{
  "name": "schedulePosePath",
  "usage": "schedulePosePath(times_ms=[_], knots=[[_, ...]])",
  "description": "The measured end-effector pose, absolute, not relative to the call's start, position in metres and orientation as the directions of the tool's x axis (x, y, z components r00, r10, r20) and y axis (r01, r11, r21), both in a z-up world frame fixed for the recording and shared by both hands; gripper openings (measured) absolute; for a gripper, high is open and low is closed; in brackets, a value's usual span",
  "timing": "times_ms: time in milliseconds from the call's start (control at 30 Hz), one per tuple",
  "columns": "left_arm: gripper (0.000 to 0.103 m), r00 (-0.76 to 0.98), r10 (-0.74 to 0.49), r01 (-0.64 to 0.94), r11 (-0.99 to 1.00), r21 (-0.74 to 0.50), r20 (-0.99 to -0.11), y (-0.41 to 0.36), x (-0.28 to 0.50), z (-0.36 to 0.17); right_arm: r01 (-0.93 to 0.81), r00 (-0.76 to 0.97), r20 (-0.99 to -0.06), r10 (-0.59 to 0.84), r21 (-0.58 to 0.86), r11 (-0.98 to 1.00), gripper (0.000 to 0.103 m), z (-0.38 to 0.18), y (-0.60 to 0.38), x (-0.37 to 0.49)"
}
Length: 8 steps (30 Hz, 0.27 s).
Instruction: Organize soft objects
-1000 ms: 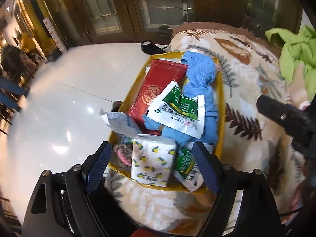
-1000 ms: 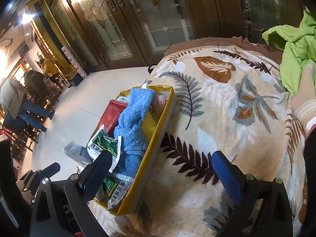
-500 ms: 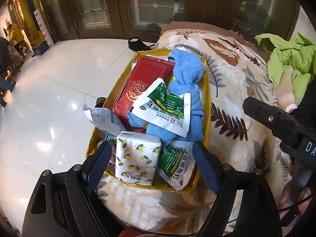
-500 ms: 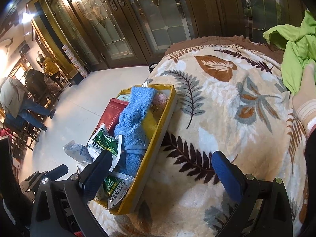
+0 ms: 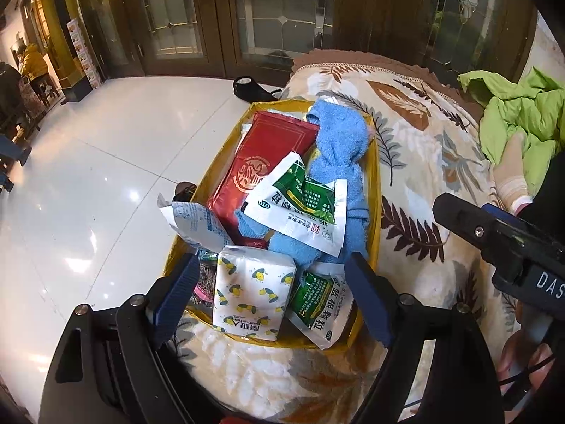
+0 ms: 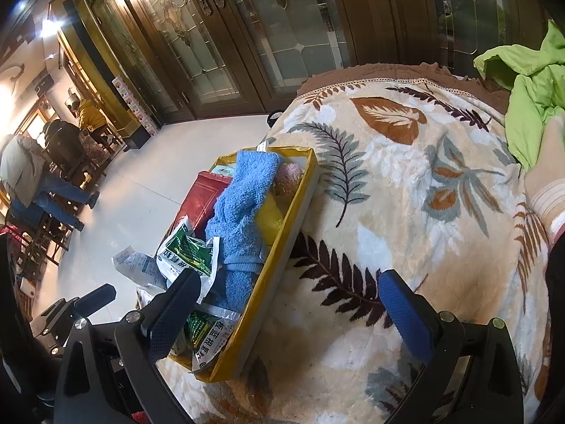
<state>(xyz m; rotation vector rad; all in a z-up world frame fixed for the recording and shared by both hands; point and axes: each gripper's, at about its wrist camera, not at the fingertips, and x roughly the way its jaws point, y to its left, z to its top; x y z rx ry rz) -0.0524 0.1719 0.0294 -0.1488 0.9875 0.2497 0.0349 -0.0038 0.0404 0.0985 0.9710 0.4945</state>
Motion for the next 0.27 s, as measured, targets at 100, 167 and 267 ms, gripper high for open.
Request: schedulePosePath(times_ms=[100,167,267], knots=[[0.085,0.536,0.154,-0.280,0.960,-0.002,-0.830,0.1724,-0.0537,0.0312,-0.360,0.468,-0.762,0.447,0.298,0.884,0.102,0.0411,-0.0040,0.0344],[0.085,0.539,0.163,-0.282,0.959,0.005,-0.827,0.1724,-0.0534,0.0319,-0.359,0.469,-0.760,0.449,0.301,0.884,0.102,0.0421,-0.0048,0.0346],[0.085,0.532,0.154,-0.279,0.960,-0.001,-0.832,0.1723,-0.0521,0.0316,-0.357,0.471,-0.758,0.450,0.302,0.884,0.102,0.0427,-0.0067,0.0355]])
